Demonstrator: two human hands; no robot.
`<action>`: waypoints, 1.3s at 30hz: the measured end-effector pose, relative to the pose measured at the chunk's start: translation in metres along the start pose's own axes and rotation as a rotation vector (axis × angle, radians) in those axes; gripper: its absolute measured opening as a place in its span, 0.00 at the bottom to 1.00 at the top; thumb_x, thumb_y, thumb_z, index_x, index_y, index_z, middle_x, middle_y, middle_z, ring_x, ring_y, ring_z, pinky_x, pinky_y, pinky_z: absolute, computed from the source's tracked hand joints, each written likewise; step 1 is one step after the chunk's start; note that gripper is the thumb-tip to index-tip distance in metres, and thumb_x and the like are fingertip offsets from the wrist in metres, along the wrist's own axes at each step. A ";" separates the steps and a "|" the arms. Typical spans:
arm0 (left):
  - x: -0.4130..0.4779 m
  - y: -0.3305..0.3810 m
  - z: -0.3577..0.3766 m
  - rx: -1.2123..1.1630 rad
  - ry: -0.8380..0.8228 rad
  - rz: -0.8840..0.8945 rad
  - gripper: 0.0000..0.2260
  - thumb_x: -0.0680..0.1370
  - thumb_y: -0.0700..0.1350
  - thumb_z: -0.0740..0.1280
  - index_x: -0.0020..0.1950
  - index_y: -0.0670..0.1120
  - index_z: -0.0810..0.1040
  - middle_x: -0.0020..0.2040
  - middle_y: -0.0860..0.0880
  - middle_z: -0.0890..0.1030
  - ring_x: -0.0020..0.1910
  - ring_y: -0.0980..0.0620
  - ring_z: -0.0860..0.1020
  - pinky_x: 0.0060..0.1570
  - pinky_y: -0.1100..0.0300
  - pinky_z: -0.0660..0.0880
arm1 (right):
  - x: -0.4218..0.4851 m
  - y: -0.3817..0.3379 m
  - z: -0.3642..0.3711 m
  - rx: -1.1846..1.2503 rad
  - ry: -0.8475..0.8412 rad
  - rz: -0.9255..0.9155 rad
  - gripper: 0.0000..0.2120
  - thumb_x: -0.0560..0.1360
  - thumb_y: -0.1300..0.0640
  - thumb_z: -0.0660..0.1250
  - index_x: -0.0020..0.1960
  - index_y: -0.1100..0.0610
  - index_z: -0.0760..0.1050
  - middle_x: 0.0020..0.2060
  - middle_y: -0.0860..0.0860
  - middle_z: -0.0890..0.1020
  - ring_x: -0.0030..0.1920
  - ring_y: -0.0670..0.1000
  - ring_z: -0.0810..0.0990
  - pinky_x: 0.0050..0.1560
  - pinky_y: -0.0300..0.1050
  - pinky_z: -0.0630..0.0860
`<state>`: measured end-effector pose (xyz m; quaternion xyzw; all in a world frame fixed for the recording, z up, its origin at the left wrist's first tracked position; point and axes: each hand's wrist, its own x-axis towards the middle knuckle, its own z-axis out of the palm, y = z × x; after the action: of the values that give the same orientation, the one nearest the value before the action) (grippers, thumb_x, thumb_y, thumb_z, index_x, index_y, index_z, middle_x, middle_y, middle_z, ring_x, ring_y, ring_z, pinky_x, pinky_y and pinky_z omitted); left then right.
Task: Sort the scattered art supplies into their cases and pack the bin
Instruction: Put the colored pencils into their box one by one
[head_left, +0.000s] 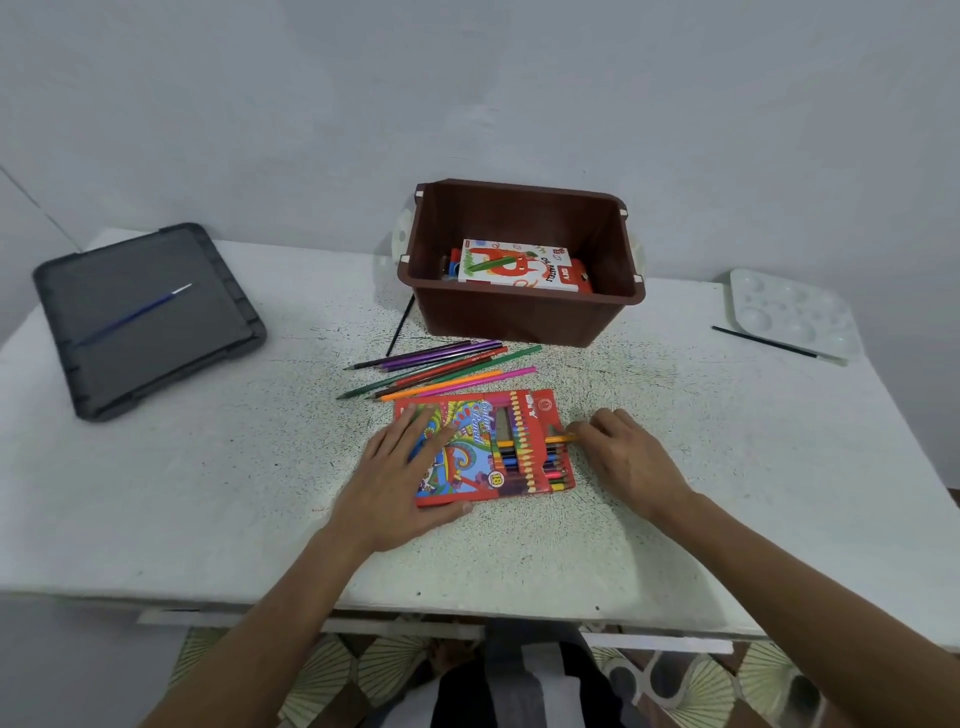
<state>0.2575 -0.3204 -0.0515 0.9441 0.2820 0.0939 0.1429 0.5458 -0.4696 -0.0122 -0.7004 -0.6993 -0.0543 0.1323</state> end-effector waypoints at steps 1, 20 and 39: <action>0.000 0.000 0.000 -0.003 0.002 0.000 0.42 0.73 0.76 0.56 0.80 0.55 0.54 0.81 0.50 0.50 0.80 0.51 0.43 0.76 0.48 0.49 | -0.001 -0.001 0.001 0.014 0.013 -0.001 0.14 0.69 0.64 0.77 0.54 0.62 0.79 0.39 0.54 0.78 0.36 0.51 0.75 0.35 0.39 0.63; 0.000 0.002 -0.001 -0.002 0.016 -0.003 0.41 0.73 0.76 0.57 0.79 0.53 0.59 0.81 0.50 0.52 0.80 0.51 0.45 0.76 0.46 0.51 | 0.017 -0.008 -0.002 0.239 -0.080 -0.029 0.15 0.70 0.62 0.76 0.56 0.57 0.82 0.45 0.57 0.78 0.42 0.52 0.76 0.35 0.36 0.65; 0.001 0.001 0.001 -0.003 0.010 -0.006 0.41 0.73 0.76 0.57 0.79 0.54 0.57 0.81 0.51 0.50 0.80 0.52 0.43 0.76 0.48 0.49 | 0.079 -0.002 -0.002 0.152 -0.115 0.095 0.18 0.78 0.57 0.67 0.67 0.59 0.74 0.57 0.58 0.77 0.52 0.57 0.79 0.45 0.49 0.78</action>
<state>0.2587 -0.3209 -0.0516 0.9425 0.2855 0.0988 0.1430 0.5450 -0.3940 0.0105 -0.7225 -0.6740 0.0454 0.1472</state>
